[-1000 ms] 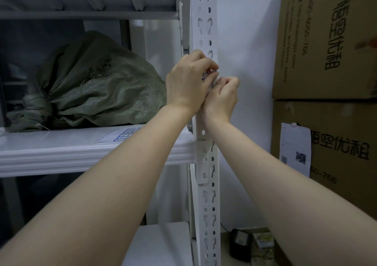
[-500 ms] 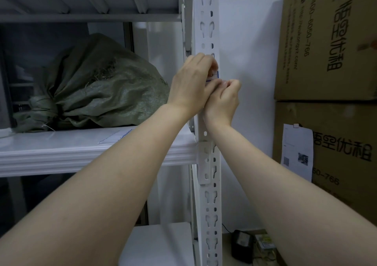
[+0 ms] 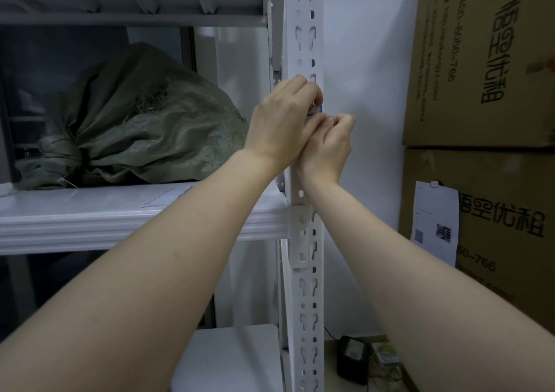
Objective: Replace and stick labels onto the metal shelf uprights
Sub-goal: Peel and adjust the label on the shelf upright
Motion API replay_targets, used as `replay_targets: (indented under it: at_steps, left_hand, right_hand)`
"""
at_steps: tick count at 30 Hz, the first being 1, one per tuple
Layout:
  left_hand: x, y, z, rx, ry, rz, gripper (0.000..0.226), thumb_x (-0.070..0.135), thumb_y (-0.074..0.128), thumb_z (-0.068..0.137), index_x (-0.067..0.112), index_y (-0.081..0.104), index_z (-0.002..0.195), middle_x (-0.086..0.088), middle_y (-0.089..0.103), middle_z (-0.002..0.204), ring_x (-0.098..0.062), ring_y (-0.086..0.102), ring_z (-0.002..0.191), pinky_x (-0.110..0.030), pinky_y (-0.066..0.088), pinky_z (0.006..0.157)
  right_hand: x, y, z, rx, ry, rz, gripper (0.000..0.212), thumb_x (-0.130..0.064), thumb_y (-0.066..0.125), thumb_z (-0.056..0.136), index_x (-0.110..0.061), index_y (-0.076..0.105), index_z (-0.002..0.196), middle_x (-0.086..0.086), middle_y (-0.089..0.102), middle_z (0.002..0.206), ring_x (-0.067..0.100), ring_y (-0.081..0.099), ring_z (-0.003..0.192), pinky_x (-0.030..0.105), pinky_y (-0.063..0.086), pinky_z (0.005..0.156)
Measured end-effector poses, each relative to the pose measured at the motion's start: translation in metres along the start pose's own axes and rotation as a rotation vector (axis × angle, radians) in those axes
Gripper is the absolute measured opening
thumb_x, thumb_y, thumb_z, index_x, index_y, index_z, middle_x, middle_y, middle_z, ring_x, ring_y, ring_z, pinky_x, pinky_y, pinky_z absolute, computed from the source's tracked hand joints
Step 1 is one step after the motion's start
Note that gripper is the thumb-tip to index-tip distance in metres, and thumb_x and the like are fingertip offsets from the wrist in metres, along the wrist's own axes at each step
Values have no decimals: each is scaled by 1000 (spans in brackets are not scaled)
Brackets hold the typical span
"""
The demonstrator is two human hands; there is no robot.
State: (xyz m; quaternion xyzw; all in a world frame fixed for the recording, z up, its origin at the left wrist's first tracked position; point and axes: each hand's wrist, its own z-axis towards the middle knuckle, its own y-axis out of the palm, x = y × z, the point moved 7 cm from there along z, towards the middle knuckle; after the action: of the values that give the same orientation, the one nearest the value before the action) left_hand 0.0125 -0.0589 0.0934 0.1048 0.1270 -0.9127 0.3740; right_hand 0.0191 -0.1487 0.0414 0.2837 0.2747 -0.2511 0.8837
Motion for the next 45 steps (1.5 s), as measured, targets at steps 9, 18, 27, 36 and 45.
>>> replay_targets:
  at_steps: [9,18,27,36,45]
  left_hand:
    - [0,0,-1,-11,40,-37,17,22,64,84,9,63,96,-4,60,91,-22,55,86,-40,50,59]
    - [0,2,4,-47,21,-79,15,20,62,84,8,60,92,-4,59,91,-23,53,86,-44,50,63]
    - [-2,2,-1,-102,31,-68,21,23,61,87,6,60,100,-7,59,93,-25,52,87,-43,47,69]
    - [-2,0,1,-87,3,-107,16,20,62,85,8,59,95,-4,58,88,-21,52,83,-44,50,65]
    - [1,-2,-2,-73,12,-12,21,23,61,85,8,59,99,-4,59,88,-24,54,83,-40,47,64]
  right_hand:
    - [0,-1,0,-13,17,29,15,-11,30,101,-5,36,89,-5,46,67,4,42,56,8,33,44]
    - [3,0,0,-16,9,15,16,-14,31,101,-6,36,88,-6,47,69,2,43,57,8,36,47]
    - [2,-1,-2,-1,5,8,15,-13,30,100,-6,35,88,-8,46,67,3,42,56,10,35,47]
    - [1,-2,-3,-14,-20,5,15,-13,31,101,-6,36,89,-8,46,66,2,43,56,8,34,46]
    - [2,-2,-3,-19,-17,-11,15,-12,30,100,-6,34,88,-6,45,67,4,42,56,10,34,46]
